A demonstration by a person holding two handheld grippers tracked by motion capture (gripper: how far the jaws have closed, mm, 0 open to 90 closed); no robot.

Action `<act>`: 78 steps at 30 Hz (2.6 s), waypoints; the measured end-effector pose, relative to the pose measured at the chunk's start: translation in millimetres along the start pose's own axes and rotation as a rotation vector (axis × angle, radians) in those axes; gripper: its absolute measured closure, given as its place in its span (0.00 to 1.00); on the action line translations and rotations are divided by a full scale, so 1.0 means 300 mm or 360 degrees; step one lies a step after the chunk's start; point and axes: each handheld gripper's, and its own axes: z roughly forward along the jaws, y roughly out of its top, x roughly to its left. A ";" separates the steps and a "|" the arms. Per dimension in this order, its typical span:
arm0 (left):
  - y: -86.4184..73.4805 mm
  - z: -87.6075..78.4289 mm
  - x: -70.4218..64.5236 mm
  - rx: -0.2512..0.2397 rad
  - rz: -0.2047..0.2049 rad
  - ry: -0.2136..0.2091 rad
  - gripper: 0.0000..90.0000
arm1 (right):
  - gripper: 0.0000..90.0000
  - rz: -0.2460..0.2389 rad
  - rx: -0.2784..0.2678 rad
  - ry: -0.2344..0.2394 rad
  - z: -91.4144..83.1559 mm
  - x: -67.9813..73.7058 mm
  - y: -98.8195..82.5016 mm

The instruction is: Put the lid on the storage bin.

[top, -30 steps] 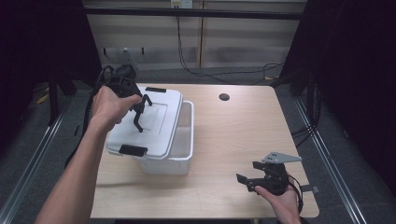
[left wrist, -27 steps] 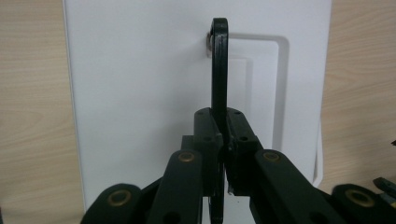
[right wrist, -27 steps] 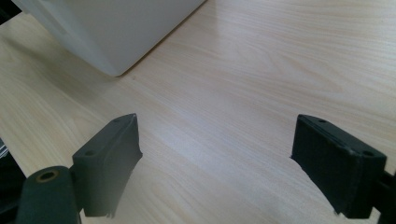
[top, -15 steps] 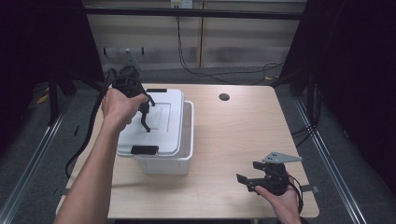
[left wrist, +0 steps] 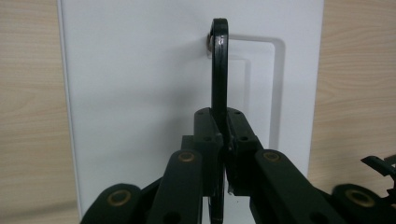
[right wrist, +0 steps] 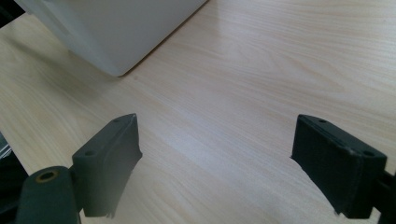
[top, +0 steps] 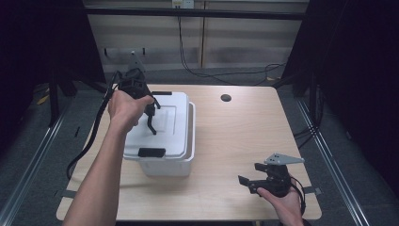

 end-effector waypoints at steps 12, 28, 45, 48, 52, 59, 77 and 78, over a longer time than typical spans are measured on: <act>0.010 0.019 -0.025 0.0042 0.0029 -0.0016 0.94 | 0.16 -0.0004 0.0002 0.0001 0.002 0.000 0.000; 0.023 0.072 -0.050 0.0063 0.0014 -0.0012 0.94 | 0.16 0.0009 0.0001 0.0001 -0.002 -0.002 -0.002; 0.040 0.088 -0.036 0.0094 0.0000 -0.0050 0.94 | 0.16 0.0013 0.0011 0.0001 0.001 -0.002 -0.002; 0.043 0.088 -0.042 0.0083 0.0003 -0.0052 0.94 | 0.16 0.0013 0.0013 0.0003 0.002 -0.003 -0.003; 0.043 0.094 -0.049 0.0089 0.0011 -0.0040 0.94 | 0.16 0.0010 0.0017 0.0008 0.003 -0.004 -0.003; 0.041 0.110 -0.045 0.0095 -0.0006 -0.0026 0.94 | 0.16 0.0007 0.0019 0.0008 0.003 -0.002 -0.003; 0.041 0.130 -0.026 0.0122 -0.0011 -0.0042 0.94 | 0.16 0.0011 0.0028 0.0006 0.005 -0.002 -0.003; 0.041 0.132 -0.025 0.0112 -0.0015 -0.0043 0.94 | 0.16 0.0010 0.0030 0.0007 0.004 -0.001 -0.003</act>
